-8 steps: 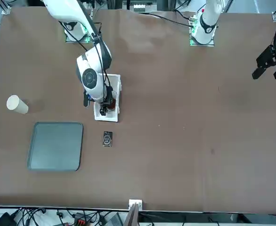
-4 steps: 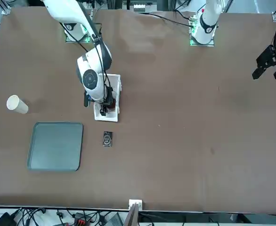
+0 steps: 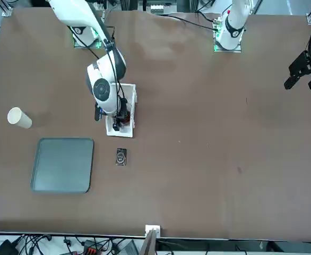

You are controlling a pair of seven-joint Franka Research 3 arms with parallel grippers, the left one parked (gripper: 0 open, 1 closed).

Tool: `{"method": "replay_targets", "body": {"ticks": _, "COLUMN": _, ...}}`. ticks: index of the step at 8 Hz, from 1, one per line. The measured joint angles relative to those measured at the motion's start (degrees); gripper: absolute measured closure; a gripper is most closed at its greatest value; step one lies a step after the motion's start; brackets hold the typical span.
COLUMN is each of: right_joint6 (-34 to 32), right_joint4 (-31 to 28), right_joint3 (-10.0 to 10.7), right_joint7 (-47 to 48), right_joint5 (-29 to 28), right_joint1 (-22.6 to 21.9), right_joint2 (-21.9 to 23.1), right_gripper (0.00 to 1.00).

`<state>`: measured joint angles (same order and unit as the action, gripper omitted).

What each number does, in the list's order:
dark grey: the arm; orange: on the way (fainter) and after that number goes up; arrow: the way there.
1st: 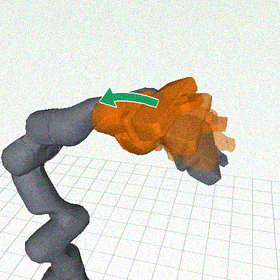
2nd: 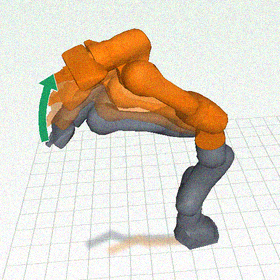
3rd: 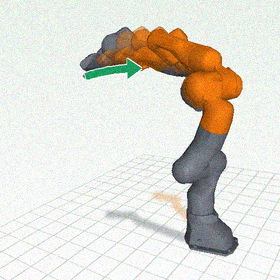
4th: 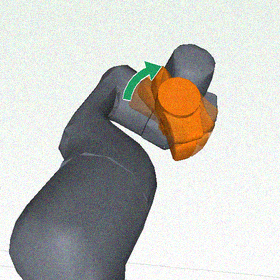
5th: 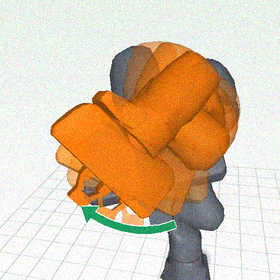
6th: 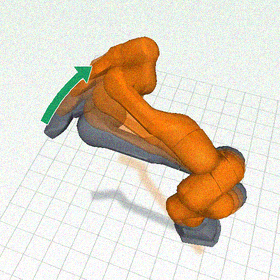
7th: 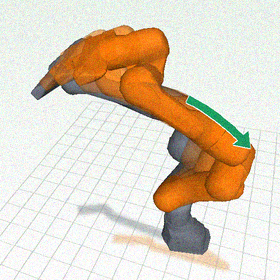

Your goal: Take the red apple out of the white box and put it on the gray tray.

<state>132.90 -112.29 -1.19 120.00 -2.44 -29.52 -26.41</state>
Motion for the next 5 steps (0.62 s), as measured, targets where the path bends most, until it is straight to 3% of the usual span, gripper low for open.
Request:
{"method": "replay_targets", "body": {"ticks": 2, "right_joint6": 0.17, "right_joint4": 0.0, "right_joint3": 0.0, "right_joint7": -0.22, "right_joint5": 0.16, "right_joint1": 0.0, "right_joint2": -0.25, "right_gripper": 0.16}}
{"method": "replay_targets", "body": {"ticks": 3, "right_joint6": 0.18, "right_joint4": 0.0, "right_joint3": 0.0, "right_joint7": -0.81, "right_joint5": 0.26, "right_joint1": 0.0, "right_joint2": -0.24, "right_gripper": 0.27}}
{"method": "replay_targets", "body": {"ticks": 5, "right_joint6": 0.18, "right_joint4": 0.0, "right_joint3": 0.04, "right_joint7": -1.56, "right_joint5": 0.27, "right_joint1": 0.04, "right_joint2": -0.22, "right_gripper": 0.3}}
